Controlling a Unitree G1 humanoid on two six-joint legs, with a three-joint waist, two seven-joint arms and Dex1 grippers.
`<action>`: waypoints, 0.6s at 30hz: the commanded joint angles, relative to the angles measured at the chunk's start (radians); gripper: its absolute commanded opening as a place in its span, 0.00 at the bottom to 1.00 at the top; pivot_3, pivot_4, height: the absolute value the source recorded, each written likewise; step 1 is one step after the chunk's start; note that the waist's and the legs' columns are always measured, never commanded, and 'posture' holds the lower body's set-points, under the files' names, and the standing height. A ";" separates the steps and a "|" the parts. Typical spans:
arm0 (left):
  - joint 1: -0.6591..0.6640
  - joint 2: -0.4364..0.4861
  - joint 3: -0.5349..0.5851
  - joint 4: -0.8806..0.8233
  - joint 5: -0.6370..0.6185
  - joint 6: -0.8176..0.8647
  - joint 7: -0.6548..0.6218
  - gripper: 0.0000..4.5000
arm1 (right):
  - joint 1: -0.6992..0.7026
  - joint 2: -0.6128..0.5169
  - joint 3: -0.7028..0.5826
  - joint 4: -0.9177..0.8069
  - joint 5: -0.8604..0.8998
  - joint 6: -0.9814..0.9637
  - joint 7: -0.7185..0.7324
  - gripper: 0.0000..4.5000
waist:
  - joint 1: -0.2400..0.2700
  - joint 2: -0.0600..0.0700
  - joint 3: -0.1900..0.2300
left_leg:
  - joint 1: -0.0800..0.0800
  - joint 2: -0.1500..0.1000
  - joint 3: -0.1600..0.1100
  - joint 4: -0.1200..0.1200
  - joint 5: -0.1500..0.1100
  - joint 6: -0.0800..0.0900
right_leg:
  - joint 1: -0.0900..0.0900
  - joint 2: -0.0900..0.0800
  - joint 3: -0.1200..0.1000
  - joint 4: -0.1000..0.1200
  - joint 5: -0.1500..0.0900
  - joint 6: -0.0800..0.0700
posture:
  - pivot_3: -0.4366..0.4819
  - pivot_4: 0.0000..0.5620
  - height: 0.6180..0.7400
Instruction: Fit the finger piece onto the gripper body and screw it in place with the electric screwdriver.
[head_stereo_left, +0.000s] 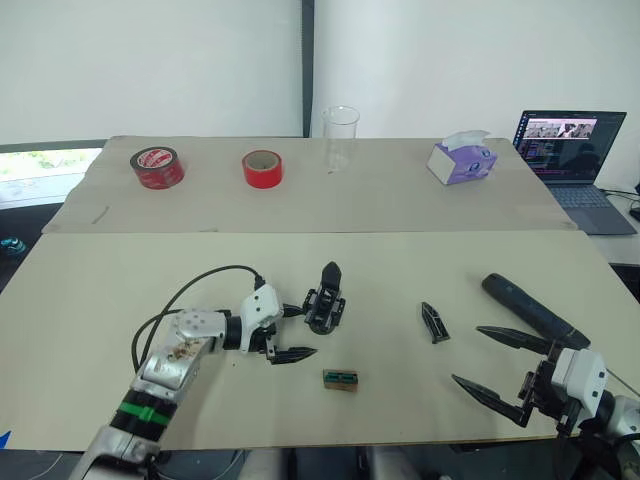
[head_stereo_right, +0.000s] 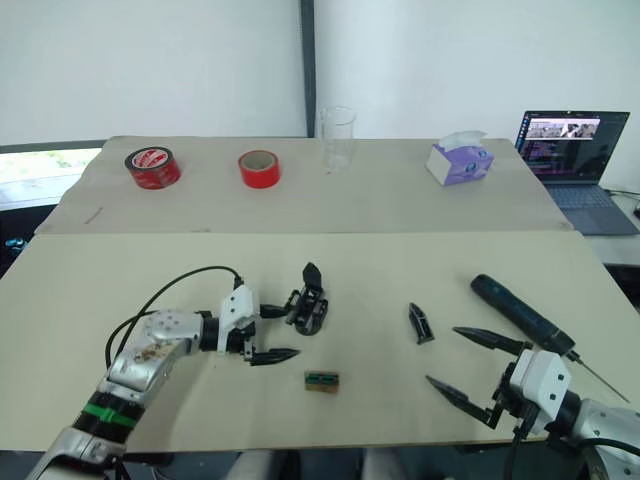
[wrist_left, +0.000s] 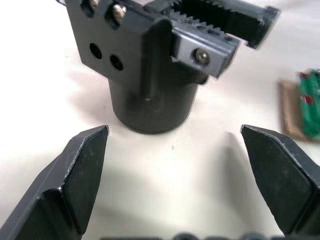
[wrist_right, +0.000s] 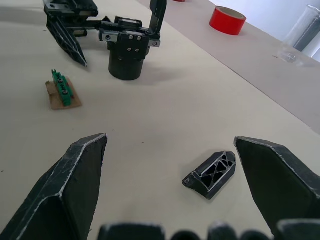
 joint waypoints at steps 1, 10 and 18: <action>-0.098 -0.057 -0.034 0.146 -0.006 -0.106 -0.112 0.99 | -0.008 -0.022 -0.032 -0.052 0.027 0.010 -0.012 1.00 | 0.000 0.000 0.000 | 0.000 0.000 0.000 0.000 0.000 0.000 | 0.000 0.000 0.000 0.000 0.000 0.000 | 0.48 0.27 1.00; -0.245 -0.160 -0.057 0.423 0.053 -0.262 -0.197 0.99 | 0.000 -0.041 -0.078 -0.080 0.037 0.054 -0.041 1.00 | -0.002 0.000 0.000 | -0.001 -0.004 0.001 0.001 -0.002 0.003 | 0.000 -0.001 0.002 -0.001 0.000 0.002 | 0.48 0.27 1.00; -0.272 -0.170 -0.028 0.529 0.085 -0.410 -0.180 0.52 | 0.026 -0.021 -0.088 -0.075 0.029 0.036 -0.056 1.00 | -0.004 0.000 0.000 | -0.001 -0.004 0.001 0.001 -0.002 0.004 | 0.000 -0.002 0.002 -0.001 0.000 0.003 | 0.48 0.27 1.00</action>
